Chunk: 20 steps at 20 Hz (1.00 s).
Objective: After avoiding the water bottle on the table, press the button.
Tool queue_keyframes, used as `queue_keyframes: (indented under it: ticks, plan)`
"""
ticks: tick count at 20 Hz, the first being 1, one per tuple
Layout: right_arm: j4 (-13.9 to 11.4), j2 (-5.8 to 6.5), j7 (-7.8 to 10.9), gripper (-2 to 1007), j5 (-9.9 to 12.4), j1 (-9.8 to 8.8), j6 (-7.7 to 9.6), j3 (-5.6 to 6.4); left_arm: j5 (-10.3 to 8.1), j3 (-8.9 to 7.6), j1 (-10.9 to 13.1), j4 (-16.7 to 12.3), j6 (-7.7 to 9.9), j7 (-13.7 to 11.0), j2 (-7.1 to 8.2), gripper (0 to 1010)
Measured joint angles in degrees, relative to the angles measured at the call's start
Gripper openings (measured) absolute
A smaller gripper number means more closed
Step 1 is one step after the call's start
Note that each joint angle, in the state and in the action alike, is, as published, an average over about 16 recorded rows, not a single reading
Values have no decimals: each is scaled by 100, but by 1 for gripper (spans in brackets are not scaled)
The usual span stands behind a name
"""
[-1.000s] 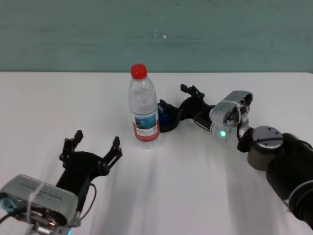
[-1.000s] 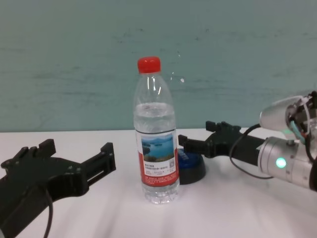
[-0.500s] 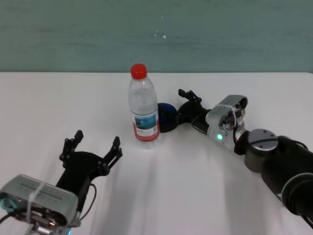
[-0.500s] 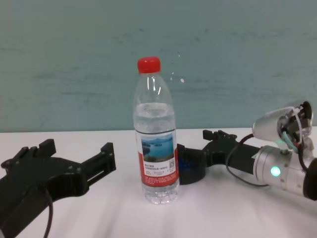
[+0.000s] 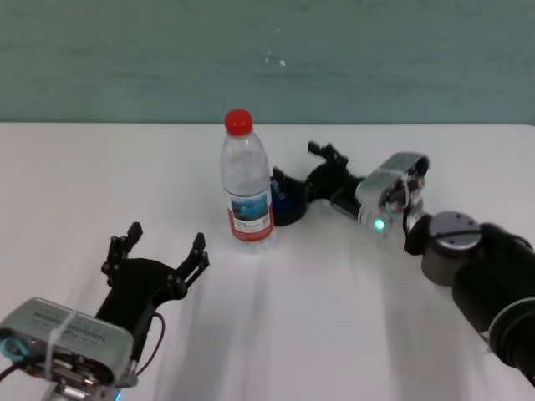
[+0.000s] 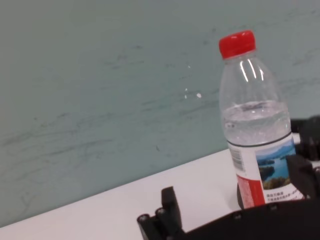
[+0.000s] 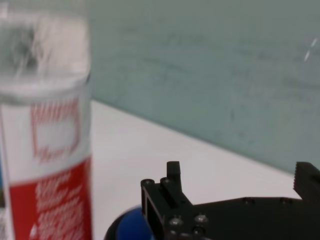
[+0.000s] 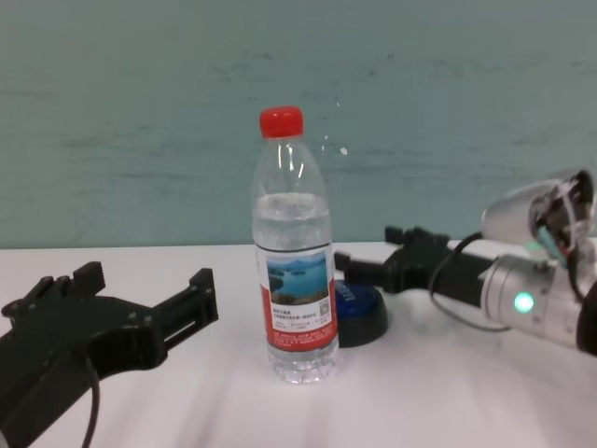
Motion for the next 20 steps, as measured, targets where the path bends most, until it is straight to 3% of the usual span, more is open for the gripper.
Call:
queue_keyframes:
  ticks: [11,20]
  plan:
    - [-1167,322,-130,1004,138,-428,385,49,0,0,0,0,0,0,0,1001]
    - [-2278,834,-250,1004,370,-995,955,150,0,0,0,0,0,0,0,1000]
